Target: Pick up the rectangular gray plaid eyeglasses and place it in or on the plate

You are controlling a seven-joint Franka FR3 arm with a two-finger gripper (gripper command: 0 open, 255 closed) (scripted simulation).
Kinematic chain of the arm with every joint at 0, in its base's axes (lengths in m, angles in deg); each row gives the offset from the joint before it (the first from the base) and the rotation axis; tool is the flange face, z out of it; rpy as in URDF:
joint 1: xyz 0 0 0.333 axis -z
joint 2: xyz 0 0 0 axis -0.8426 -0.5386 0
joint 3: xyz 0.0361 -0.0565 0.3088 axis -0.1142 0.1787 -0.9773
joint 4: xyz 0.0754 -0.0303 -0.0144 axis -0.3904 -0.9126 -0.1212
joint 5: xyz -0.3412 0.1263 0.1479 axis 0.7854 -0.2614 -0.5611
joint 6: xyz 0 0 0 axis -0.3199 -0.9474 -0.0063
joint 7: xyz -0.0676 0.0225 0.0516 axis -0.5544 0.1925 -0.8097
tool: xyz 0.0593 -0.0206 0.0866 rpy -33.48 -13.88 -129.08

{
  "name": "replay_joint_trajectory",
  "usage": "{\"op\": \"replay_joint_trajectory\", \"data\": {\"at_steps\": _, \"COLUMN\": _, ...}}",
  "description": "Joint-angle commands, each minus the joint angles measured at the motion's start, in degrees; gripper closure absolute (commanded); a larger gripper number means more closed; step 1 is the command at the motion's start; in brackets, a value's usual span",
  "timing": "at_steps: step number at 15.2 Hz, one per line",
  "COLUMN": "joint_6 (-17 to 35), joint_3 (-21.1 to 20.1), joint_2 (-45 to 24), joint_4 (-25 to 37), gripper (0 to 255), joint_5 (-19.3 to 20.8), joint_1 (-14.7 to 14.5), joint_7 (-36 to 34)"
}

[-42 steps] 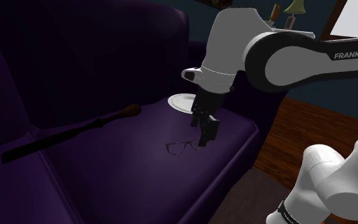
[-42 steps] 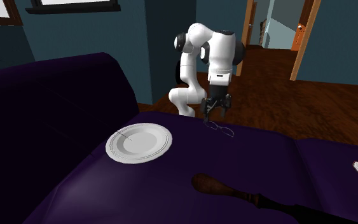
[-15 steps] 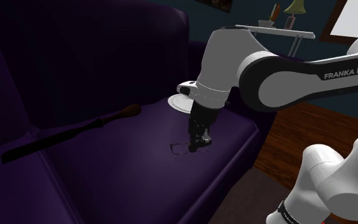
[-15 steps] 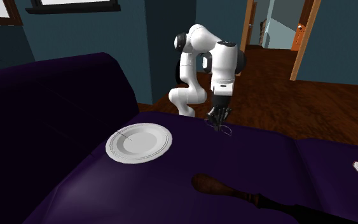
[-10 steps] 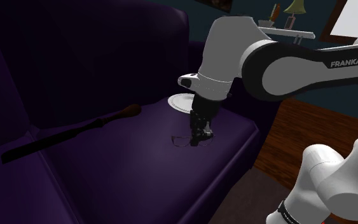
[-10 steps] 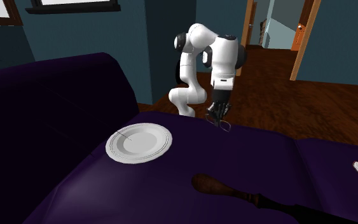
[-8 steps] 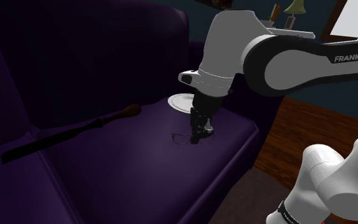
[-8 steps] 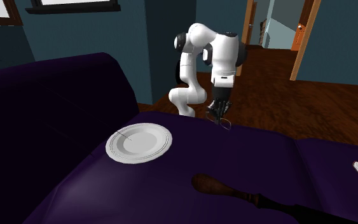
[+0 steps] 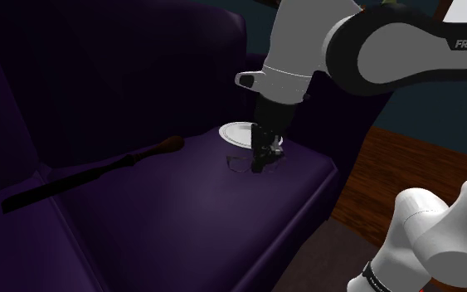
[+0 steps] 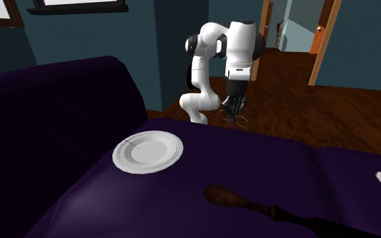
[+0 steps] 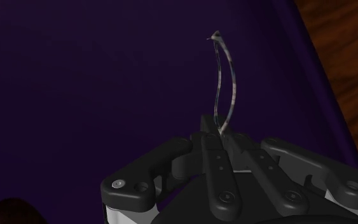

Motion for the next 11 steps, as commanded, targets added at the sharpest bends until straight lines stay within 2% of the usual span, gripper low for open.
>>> {"op": "replay_joint_trajectory", "data": {"at_steps": 1, "joint_6": -1.61, "joint_3": -0.02, "joint_2": -0.14, "joint_4": 1.73, "gripper": 255, "joint_5": 0.05, "joint_1": 0.00, "joint_7": -0.14}}
{"op": "replay_joint_trajectory", "data": {"at_steps": 11, "joint_6": -0.23, "joint_3": 9.74, "joint_2": -4.07, "joint_4": 3.93, "gripper": 255, "joint_5": 3.40, "joint_1": 4.92, "joint_7": 13.25}}
